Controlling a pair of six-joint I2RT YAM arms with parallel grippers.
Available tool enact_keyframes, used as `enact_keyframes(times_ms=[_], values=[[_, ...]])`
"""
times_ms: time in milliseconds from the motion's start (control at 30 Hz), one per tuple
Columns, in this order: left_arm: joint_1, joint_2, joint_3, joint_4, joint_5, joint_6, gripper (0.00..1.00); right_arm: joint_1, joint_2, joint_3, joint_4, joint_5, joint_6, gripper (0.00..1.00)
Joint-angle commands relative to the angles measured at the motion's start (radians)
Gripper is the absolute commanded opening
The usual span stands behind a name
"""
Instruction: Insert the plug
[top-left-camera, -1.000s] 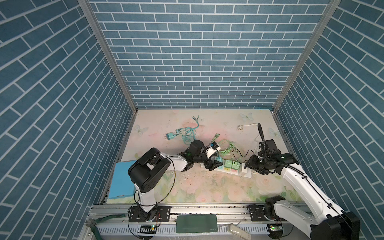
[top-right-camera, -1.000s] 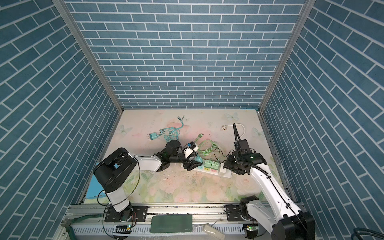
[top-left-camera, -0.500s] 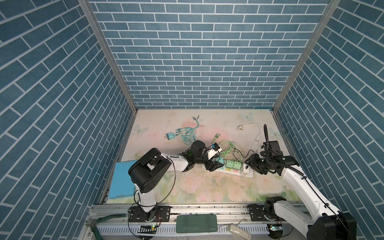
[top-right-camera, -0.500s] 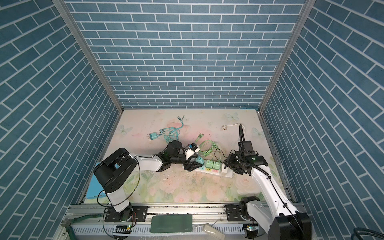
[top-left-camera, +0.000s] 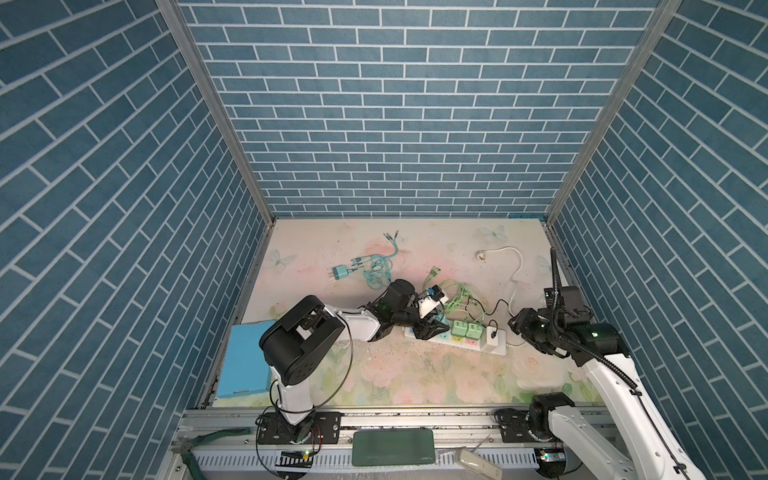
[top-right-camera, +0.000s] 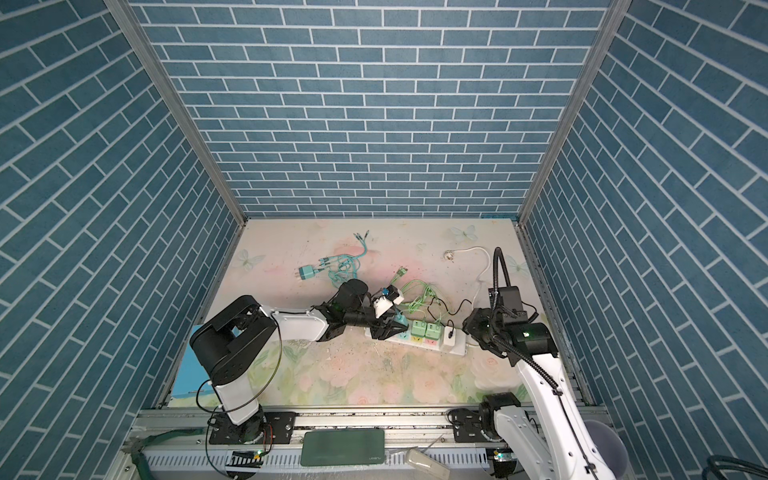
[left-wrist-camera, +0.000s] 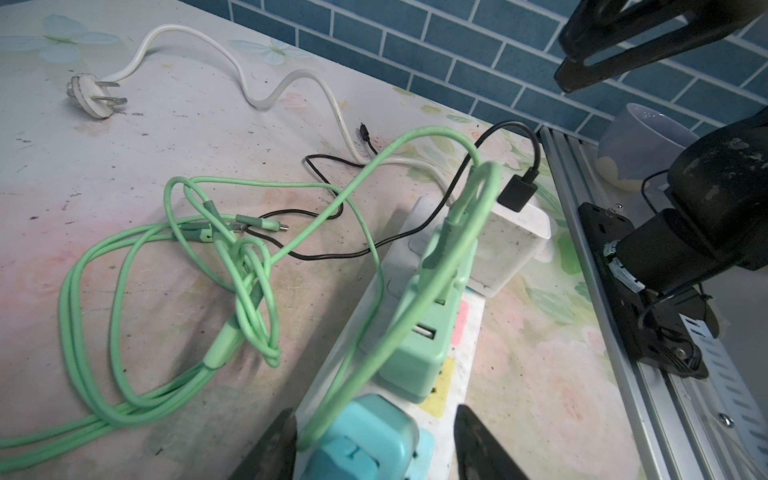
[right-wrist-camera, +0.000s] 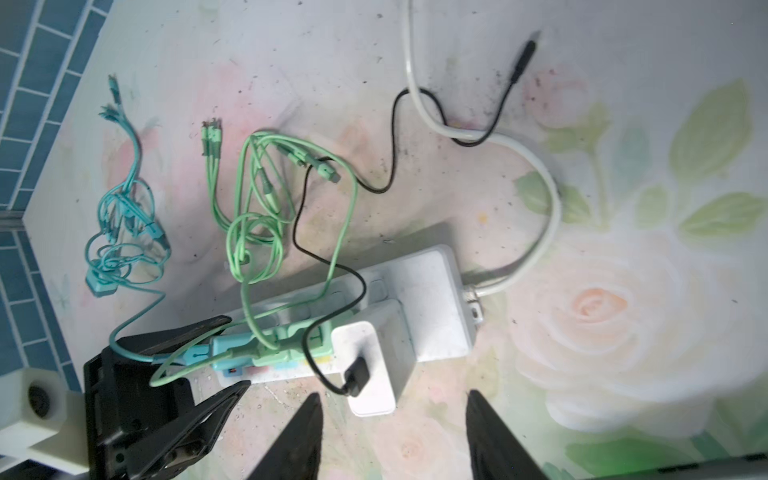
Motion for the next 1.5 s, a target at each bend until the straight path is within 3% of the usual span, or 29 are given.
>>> enact_keyframes(times_ms=[0, 300, 600, 967, 1467], values=[[-0.008, 0.002, -0.001, -0.035, -0.001, 0.025, 0.60, -0.022, 0.004, -0.021, -0.082, 0.071, 0.060, 0.55], [-0.003, -0.029, -0.024, -0.068, -0.025, 0.051, 0.58, -0.082, -0.002, -0.106, -0.045, -0.018, 0.050, 0.55], [0.017, -0.058, -0.038, -0.084, -0.046, 0.063, 0.58, -0.083, 0.135, -0.217, 0.056, -0.119, -0.021, 0.48], [0.021, -0.039, -0.013, -0.093, -0.024, 0.065, 0.47, -0.082, 0.180, -0.244, 0.167, -0.184, -0.020, 0.42], [0.022, -0.029, 0.007, -0.115, -0.014, 0.074, 0.37, -0.049, 0.381, -0.239, 0.297, -0.172, -0.046, 0.36]])
